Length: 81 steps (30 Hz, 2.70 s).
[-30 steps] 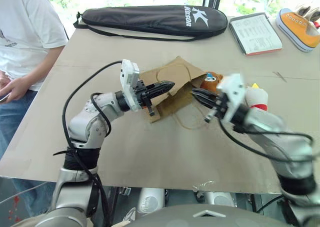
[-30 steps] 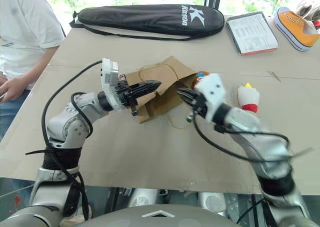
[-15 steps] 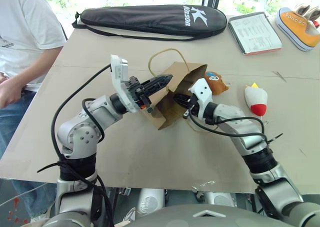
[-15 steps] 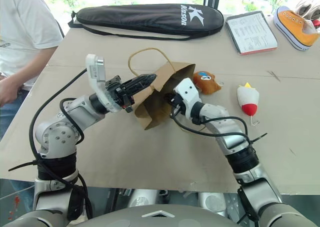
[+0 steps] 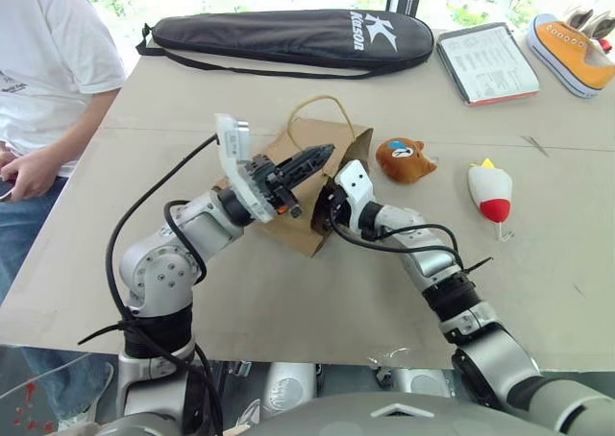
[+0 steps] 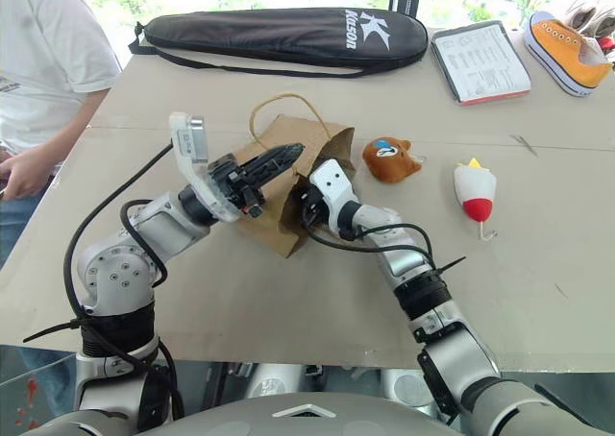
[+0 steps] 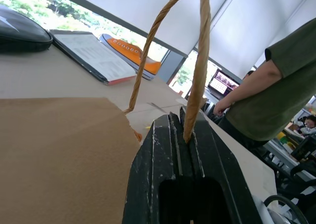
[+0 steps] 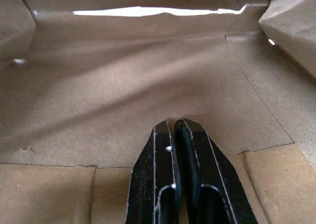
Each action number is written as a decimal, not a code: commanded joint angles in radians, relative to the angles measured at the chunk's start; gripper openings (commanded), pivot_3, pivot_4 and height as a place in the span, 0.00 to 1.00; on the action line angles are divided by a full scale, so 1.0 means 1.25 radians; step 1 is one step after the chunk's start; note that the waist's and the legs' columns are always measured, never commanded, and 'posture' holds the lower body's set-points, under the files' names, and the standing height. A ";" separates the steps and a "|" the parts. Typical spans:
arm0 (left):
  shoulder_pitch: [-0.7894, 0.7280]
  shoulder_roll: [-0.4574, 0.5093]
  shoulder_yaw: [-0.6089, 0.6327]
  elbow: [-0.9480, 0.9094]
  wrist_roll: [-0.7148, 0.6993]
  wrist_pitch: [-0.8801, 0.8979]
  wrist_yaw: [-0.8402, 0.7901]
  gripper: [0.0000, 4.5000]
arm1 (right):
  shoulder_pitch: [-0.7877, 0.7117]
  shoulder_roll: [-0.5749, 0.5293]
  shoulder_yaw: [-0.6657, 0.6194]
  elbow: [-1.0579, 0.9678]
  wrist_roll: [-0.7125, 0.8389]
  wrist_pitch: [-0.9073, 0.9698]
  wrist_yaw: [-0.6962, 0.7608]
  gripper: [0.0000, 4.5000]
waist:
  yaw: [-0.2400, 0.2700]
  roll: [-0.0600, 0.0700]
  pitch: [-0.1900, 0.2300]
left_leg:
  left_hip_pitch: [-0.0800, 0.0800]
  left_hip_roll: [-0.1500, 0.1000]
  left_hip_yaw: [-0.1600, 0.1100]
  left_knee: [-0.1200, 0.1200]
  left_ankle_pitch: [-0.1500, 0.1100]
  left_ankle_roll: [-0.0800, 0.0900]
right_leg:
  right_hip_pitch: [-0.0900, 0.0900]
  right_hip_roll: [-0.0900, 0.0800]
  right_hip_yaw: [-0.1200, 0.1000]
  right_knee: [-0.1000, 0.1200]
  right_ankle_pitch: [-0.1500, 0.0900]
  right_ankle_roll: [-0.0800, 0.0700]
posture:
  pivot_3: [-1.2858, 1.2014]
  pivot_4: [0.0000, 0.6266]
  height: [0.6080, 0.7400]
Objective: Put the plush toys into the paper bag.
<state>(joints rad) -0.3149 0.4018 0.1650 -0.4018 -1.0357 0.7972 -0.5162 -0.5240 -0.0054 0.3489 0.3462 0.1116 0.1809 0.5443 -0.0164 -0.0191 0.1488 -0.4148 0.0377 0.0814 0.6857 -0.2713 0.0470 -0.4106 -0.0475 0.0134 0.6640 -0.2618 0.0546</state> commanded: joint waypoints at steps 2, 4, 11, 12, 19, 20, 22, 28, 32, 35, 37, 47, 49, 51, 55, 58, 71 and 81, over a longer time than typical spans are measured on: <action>-0.013 0.003 0.002 -0.037 -0.008 -0.019 -0.006 0.00 | -0.018 -0.009 0.062 0.075 -0.089 -0.048 0.022 0.01 | -0.002 0.000 0.000 | 0.001 0.000 0.000 0.000 0.000 0.000 | 0.000 0.000 0.000 0.000 0.000 0.000 | 0.52 0.24 1.00; -0.025 0.007 0.011 -0.035 -0.013 -0.021 -0.006 0.00 | -0.021 -0.016 0.079 0.099 -0.119 -0.051 0.028 0.01 | -0.004 0.000 -0.001 | 0.001 0.000 0.000 0.000 0.000 -0.001 | 0.000 0.000 0.000 0.001 0.000 0.000 | 0.52 0.24 1.00; -0.104 0.098 0.108 0.002 -0.064 -0.005 -0.014 0.00 | 0.010 -0.033 0.073 0.101 -0.146 -0.007 0.033 0.01 | -0.004 0.000 -0.002 | 0.002 0.000 -0.001 -0.001 0.002 -0.003 | 0.000 0.000 0.000 0.003 0.000 -0.001 | 0.52 0.24 1.00; -0.110 0.111 0.119 0.007 -0.070 -0.003 -0.014 0.00 | 0.014 -0.036 0.067 0.097 -0.147 -0.003 0.029 0.01 | -0.003 0.001 -0.002 | 0.003 0.000 -0.001 -0.001 0.002 -0.003 | 0.000 0.000 0.000 0.003 0.000 -0.001 | 0.52 0.24 1.00; -0.052 0.166 0.104 0.007 0.006 -0.042 -0.051 0.00 | 0.029 -0.052 -0.028 -0.046 -0.097 0.020 -0.004 0.01 | 0.005 0.001 -0.002 | 0.002 -0.001 -0.001 -0.001 0.002 -0.003 | 0.000 -0.002 -0.001 0.002 0.000 -0.001 | 0.52 0.24 1.00; -0.032 0.172 0.084 0.006 0.052 -0.068 -0.064 0.00 | 0.034 -0.062 -0.045 -0.116 -0.059 0.064 0.024 0.01 | 0.006 0.001 -0.002 | 0.001 -0.001 -0.002 -0.001 0.002 -0.003 | 0.001 -0.002 -0.002 0.002 0.000 -0.001 | 0.52 0.24 1.00; -0.003 0.174 0.057 0.001 0.111 -0.114 -0.097 0.00 | 0.049 -0.075 -0.073 -0.218 -0.012 0.104 0.049 0.01 | 0.007 0.001 -0.002 | 0.000 -0.001 -0.002 -0.001 0.002 -0.003 | 0.000 -0.002 -0.002 0.001 0.000 -0.001 | 0.52 0.24 1.00; 0.001 0.151 0.030 0.027 0.173 -0.175 -0.131 0.00 | 0.084 -0.134 -0.145 -0.513 0.102 0.288 0.051 0.47 | 0.002 0.002 -0.001 | 0.000 0.000 -0.002 -0.003 0.002 -0.003 | 0.000 -0.002 -0.003 0.000 0.000 -0.001 | 0.52 0.24 1.00; -0.012 0.141 0.019 0.053 0.206 -0.202 -0.141 0.00 | 0.093 -0.178 -0.219 -0.672 0.190 0.408 0.034 0.88 | 0.003 0.001 -0.001 | 0.000 0.000 -0.003 -0.004 0.002 -0.003 | -0.001 -0.001 -0.003 0.000 0.000 -0.001 | 0.52 0.24 1.00; -0.020 0.135 0.018 0.065 0.217 -0.209 -0.148 0.00 | 0.077 -0.200 -0.286 -0.746 0.285 0.507 0.015 0.99 | 0.005 0.001 -0.001 | -0.001 -0.001 -0.002 -0.004 0.001 -0.002 | -0.001 -0.002 -0.003 -0.001 0.000 -0.001 | 0.52 0.24 1.00; -0.025 0.132 0.018 0.075 0.224 -0.215 -0.153 0.00 | 0.049 -0.247 -0.310 -0.765 0.258 0.533 -0.019 0.99 | 0.005 0.002 -0.001 | -0.001 -0.001 -0.002 -0.004 0.001 -0.002 | 0.000 -0.002 -0.003 -0.001 0.000 -0.001 | 0.52 0.24 1.00; -0.055 0.125 0.010 0.092 0.287 -0.249 -0.160 0.00 | -0.020 -0.351 -0.269 -0.544 0.152 0.575 -0.111 0.99 | 0.005 0.001 -0.001 | -0.001 -0.001 -0.002 -0.004 0.001 -0.002 | -0.001 -0.001 -0.002 -0.001 0.000 -0.001 | 0.52 0.24 1.00; -0.054 0.127 -0.002 0.094 0.311 -0.269 -0.172 0.00 | -0.042 -0.356 -0.221 -0.431 0.107 0.541 -0.111 0.99 | 0.003 0.001 -0.001 | -0.001 -0.001 -0.001 -0.004 0.001 -0.002 | -0.001 0.000 -0.001 -0.001 0.000 -0.001 | 0.52 0.24 1.00; -0.051 0.126 -0.008 0.096 0.324 -0.281 -0.179 0.00 | -0.064 -0.345 -0.197 -0.350 0.088 0.506 -0.103 0.99 | 0.002 0.001 -0.001 | -0.001 -0.001 -0.001 -0.004 0.001 -0.002 | -0.001 0.000 -0.001 -0.001 0.000 -0.001 | 0.52 0.24 1.00; -0.049 0.121 -0.008 0.095 0.332 -0.287 -0.180 0.00 | -0.089 -0.336 -0.150 -0.238 0.051 0.438 -0.068 0.88 | 0.001 0.001 0.000 | -0.001 0.000 0.000 -0.004 0.001 -0.002 | -0.002 0.001 0.000 -0.001 0.000 -0.001 | 0.52 0.24 1.00; -0.046 0.119 -0.004 0.089 0.331 -0.286 -0.178 0.00 | -0.086 -0.343 -0.144 -0.226 0.041 0.406 -0.047 0.63 | 0.003 0.001 0.000 | -0.001 0.000 0.000 -0.004 0.001 -0.002 | -0.002 0.001 0.000 -0.001 0.000 -0.001 | 0.52 0.24 1.00; -0.059 0.078 -0.014 0.090 0.326 -0.283 -0.160 0.00 | 0.064 -0.385 -0.472 -0.490 0.283 0.453 0.009 0.01 | 0.007 0.001 0.000 | -0.002 0.000 0.000 -0.004 0.001 -0.002 | -0.002 0.000 0.000 -0.001 0.000 -0.001 | 0.52 0.24 1.00; -0.115 0.064 -0.029 0.117 0.322 -0.276 -0.182 0.00 | -0.004 -0.320 -0.301 -0.694 0.390 0.665 -0.090 0.01 | -0.002 0.001 0.000 | 0.000 0.001 0.000 -0.004 0.001 -0.002 | -0.002 0.001 0.001 0.000 0.000 -0.001 | 0.52 0.24 1.00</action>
<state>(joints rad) -0.4428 0.4806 0.1205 -0.2518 -0.6235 0.4602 -0.7369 -0.4995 -0.4096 -0.0734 -0.5010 0.6089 1.0039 0.4553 -0.0184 -0.0175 0.1486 -0.4152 0.0387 0.0809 0.6809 -0.2698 0.0451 -0.4130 -0.0459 0.0143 0.6640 -0.2621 0.0536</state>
